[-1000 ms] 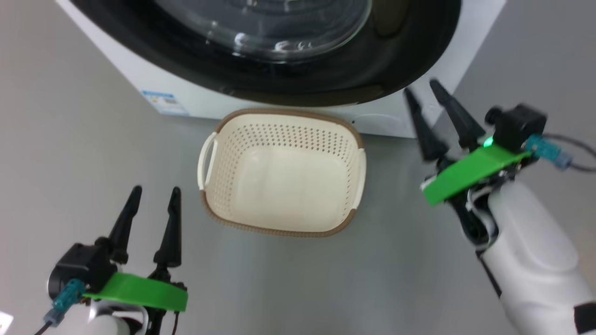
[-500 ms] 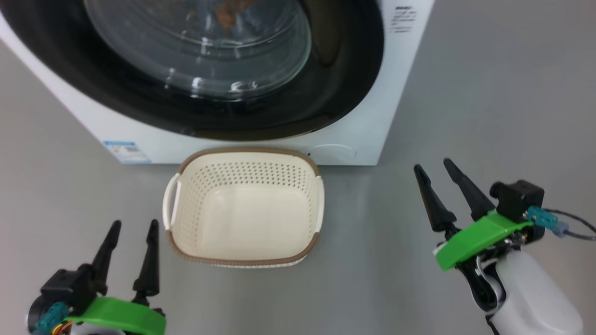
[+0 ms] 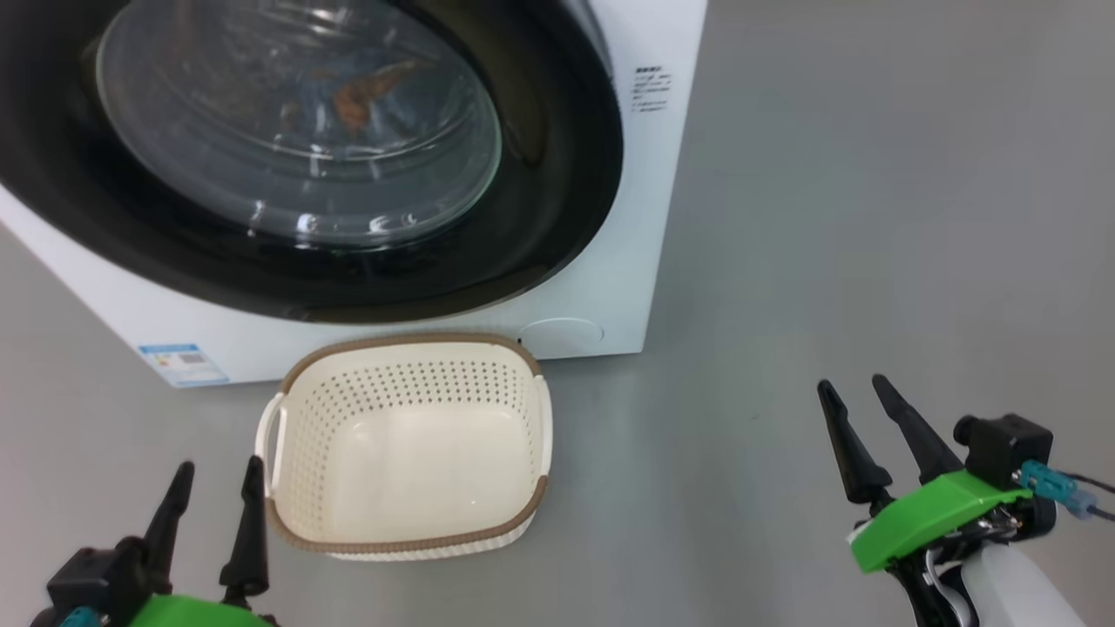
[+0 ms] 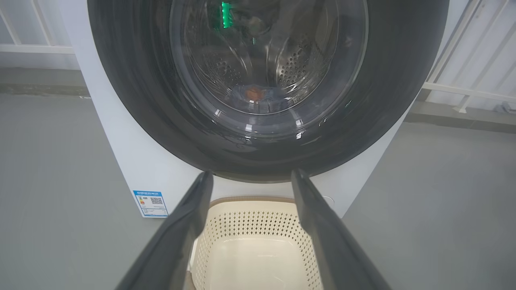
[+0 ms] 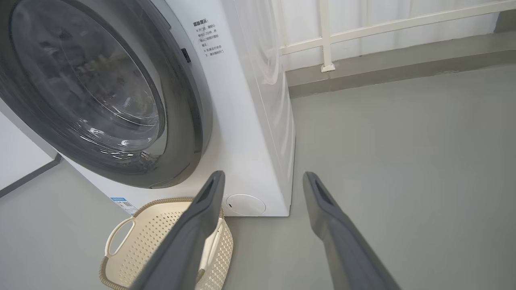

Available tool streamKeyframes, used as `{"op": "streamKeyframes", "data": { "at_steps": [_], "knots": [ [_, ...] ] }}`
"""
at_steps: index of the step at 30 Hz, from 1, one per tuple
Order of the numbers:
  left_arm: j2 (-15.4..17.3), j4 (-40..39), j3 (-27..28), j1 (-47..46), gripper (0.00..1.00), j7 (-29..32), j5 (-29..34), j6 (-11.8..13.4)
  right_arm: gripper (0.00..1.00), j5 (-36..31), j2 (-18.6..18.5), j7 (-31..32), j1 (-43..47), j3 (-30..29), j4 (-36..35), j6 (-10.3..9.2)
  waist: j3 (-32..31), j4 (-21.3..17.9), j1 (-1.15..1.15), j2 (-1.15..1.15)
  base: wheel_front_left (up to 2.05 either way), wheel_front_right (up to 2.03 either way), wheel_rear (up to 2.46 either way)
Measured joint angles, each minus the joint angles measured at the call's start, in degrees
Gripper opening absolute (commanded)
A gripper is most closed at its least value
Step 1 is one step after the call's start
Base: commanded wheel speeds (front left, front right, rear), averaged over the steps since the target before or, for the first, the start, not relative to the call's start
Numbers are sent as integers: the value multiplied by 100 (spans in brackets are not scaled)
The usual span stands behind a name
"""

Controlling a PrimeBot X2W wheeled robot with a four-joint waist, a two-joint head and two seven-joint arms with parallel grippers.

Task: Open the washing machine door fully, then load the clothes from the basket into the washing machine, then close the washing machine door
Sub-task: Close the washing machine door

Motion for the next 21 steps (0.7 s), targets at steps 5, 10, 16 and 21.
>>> {"op": "streamKeyframes", "data": {
  "at_steps": [5, 10, 16, 21],
  "knots": [
    [25, 43, 120, 172, 100, 0, -31, 0, 100, -30, -4, 0, 241, -122, -30, 0, -136, -166, 0, 0, 0, 0, 0],
    [29, 52, 185, 286, 100, 0, -32, 0, 100, -30, -21, 0, 442, -192, -91, 0, -247, -298, 0, 0, 0, 0, 0],
    [30, 54, 265, 377, 100, 0, -32, 0, 100, -30, -55, 0, 584, -290, -123, 0, -328, -379, 0, 0, 0, 0, 0],
    [32, 76, 274, 386, 100, 0, -67, 0, 100, -41, -46, 0, 664, -321, -135, 0, -386, -394, 0, 0, 0, 0, 0]
  ]
}}
